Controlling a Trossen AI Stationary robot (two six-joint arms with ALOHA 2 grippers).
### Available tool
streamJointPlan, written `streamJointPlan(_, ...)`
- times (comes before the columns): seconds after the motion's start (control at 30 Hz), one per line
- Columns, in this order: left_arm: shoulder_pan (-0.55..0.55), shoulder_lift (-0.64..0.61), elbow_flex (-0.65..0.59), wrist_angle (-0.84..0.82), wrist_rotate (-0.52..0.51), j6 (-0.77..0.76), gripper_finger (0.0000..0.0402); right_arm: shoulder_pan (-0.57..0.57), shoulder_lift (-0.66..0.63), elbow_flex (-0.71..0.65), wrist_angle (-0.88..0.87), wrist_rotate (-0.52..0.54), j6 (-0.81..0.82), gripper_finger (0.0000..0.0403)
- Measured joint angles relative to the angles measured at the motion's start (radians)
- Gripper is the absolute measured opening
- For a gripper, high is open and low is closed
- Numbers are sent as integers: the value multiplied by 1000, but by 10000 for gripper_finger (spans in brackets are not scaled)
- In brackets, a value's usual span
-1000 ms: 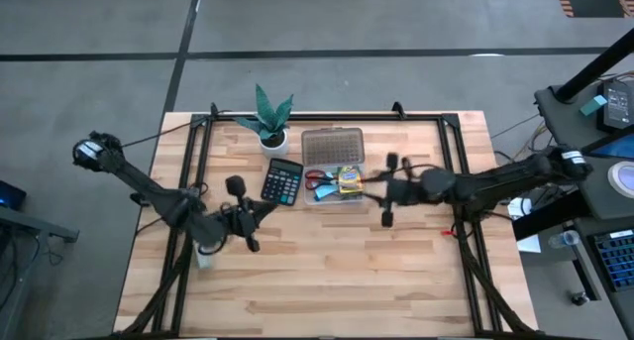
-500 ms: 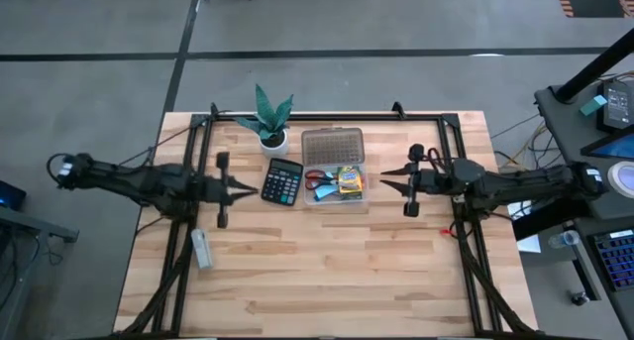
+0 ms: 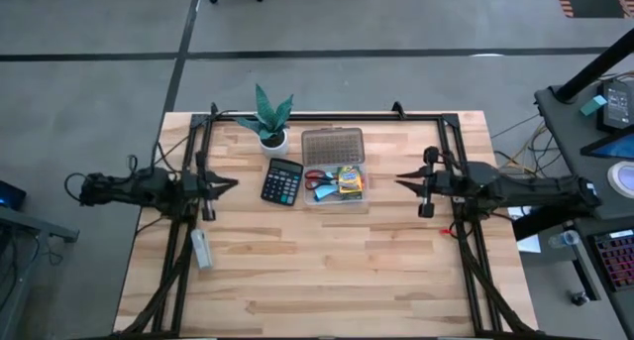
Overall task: Pack school essentials
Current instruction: Return to home position
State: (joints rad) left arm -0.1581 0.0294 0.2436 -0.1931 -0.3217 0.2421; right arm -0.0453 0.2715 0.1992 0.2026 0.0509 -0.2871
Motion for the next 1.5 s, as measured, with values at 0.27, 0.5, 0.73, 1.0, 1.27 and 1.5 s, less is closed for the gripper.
streamJointPlan(0.27,0,60,-91,108,-1,-83,0,-1,-178,-126,-11,-37,16,43)
streamJointPlan(0.5,1,43,-234,269,-2,-105,0,-1,-269,-186,-4,-143,59,42)
streamJointPlan(0.73,1,54,-236,292,-56,-131,0,-1,-241,-186,-52,-85,191,44)
streamJointPlan(1.0,1,62,-236,289,-56,-131,0,-1,-196,-187,-77,-77,236,43)
streamJointPlan(1.27,1,62,-237,290,-56,-131,0,-1,-183,-188,-77,-77,235,43)
streamJointPlan(1.5,1,62,-238,289,-56,-131,0,-1,-183,-188,-78,-77,235,43)
